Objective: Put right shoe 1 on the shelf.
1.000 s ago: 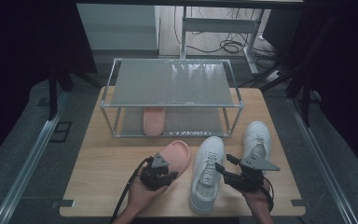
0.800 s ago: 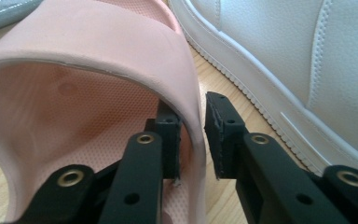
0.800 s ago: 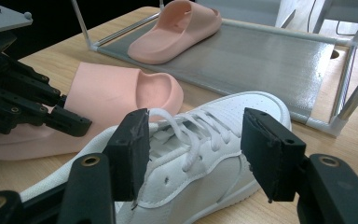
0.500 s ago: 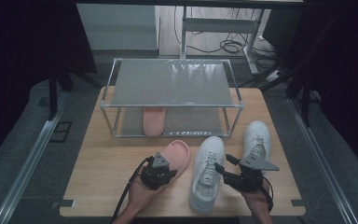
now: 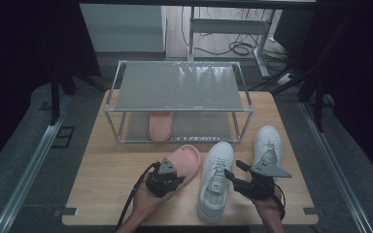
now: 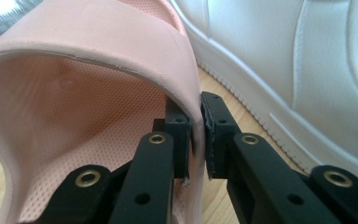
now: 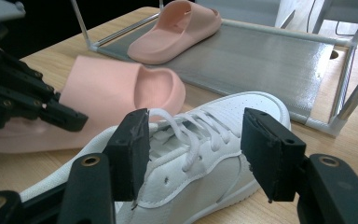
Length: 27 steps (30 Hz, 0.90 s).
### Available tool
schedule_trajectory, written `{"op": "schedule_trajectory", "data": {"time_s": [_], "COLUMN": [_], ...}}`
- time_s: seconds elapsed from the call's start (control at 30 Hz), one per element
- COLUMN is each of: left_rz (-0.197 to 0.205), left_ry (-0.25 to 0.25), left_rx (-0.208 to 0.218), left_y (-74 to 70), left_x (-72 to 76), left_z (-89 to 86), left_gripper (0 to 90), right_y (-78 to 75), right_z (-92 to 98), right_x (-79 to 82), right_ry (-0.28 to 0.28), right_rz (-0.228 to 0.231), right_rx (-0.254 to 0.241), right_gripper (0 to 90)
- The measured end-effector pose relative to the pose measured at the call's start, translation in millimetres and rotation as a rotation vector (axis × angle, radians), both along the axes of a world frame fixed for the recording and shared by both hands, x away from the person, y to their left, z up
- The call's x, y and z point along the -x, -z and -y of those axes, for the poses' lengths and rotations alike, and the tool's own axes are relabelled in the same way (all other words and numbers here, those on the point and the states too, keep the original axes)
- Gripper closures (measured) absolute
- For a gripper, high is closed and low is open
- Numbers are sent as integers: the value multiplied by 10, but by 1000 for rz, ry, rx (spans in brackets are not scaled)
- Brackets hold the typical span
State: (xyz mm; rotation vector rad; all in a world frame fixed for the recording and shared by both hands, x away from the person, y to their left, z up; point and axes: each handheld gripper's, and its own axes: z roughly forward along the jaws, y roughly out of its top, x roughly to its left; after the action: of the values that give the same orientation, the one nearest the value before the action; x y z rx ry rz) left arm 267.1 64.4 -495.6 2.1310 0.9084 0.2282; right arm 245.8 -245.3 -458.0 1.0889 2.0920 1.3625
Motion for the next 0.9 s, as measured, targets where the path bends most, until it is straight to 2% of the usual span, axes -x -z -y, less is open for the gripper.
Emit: {"op": "schedule_trajectory", "data": {"time_s": [0.23,0.33,0.63,0.87,0.9], "left_rz": [26,32,50,59,59], "left_ry": [-21,-43,-84,-142,-142], "left_rx": [21,33,32,47,47], "left_y": [-124,-161,-211,-206,-206], "left_x": [-47,-111,-345,-595,-595], "left_z": [-7,43,266,457,457], "left_gripper": [823,821,819,814,813], "right_y": [-6,-6,-1,-1,-1], "right_z": [-7,-7,-3,5,5], "right_x": [6,6,2,-1,-1], "right_ry": [-3,-3,-2,-3,-3], "right_rz": [0,1,-1,0,0], "right_rx": [-1,0,0,-1,-1], "right_gripper": [422,423,423,423,423]}}
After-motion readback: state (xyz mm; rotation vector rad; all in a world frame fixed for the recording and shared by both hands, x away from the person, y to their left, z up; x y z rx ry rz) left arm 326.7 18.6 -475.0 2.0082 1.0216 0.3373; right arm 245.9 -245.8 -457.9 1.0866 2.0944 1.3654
